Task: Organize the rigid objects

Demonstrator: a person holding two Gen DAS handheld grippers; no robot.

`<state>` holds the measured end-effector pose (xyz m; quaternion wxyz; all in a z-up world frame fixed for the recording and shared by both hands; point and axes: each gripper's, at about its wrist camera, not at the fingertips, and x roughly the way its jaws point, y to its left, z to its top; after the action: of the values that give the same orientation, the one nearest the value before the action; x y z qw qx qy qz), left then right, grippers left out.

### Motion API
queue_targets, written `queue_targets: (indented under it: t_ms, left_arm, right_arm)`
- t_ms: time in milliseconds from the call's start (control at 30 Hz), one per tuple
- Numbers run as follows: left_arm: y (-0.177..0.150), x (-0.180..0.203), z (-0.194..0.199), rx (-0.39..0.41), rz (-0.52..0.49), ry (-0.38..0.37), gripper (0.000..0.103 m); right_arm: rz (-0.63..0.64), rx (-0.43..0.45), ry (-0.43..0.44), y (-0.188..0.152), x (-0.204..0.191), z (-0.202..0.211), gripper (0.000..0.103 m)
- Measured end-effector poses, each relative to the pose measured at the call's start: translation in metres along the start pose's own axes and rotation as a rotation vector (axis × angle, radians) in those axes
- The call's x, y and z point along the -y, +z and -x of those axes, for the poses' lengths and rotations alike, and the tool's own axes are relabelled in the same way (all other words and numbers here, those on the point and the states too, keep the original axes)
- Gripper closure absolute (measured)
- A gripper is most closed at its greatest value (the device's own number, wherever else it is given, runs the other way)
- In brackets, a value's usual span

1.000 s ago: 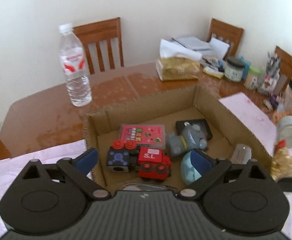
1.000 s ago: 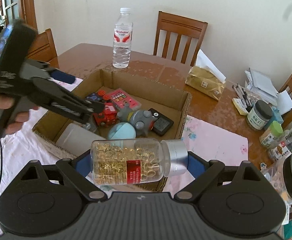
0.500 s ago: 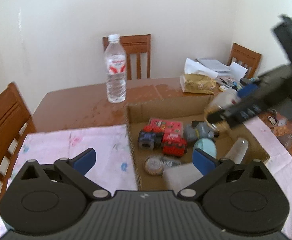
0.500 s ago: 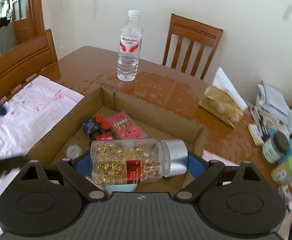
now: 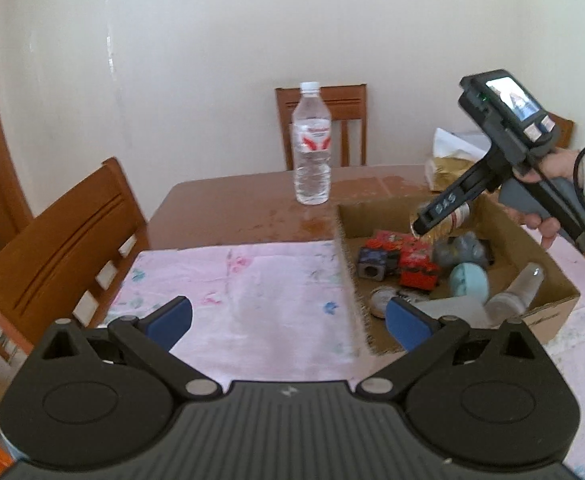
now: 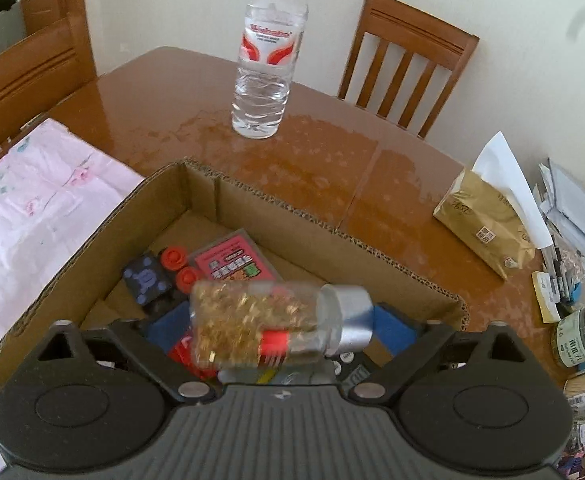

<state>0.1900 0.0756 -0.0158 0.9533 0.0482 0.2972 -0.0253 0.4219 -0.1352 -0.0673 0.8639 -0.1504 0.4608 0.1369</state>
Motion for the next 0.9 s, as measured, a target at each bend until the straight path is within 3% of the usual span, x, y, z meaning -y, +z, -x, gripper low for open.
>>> queue_targets:
  t_ms: [167, 367, 633, 900]
  left_arm:
    - [-0.005, -0.003, 0.000, -0.029, 0.035, 0.007, 0.001]
    - [0.004, 0.003, 0.002, -0.052, 0.039, 0.022, 0.001]
    - [0.032, 0.018, -0.004, -0.195, 0.081, 0.005, 0.001]
    - [0.040, 0.041, 0.003, -0.243, 0.038, -0.051, 0.001]
  right_arm:
    - [-0.023, 0.021, 0.004, 0.001, -0.001, 0.016, 0.000]
    - [-0.159, -0.007, 0.024, -0.018, -0.002, 0.059, 0.000]
    - [-0.281, -0.030, -0.101, -0.080, -0.025, 0.129, 0.000]
    - [-0.386, -0.032, -0.161, -0.123, -0.038, 0.163, 0.000]
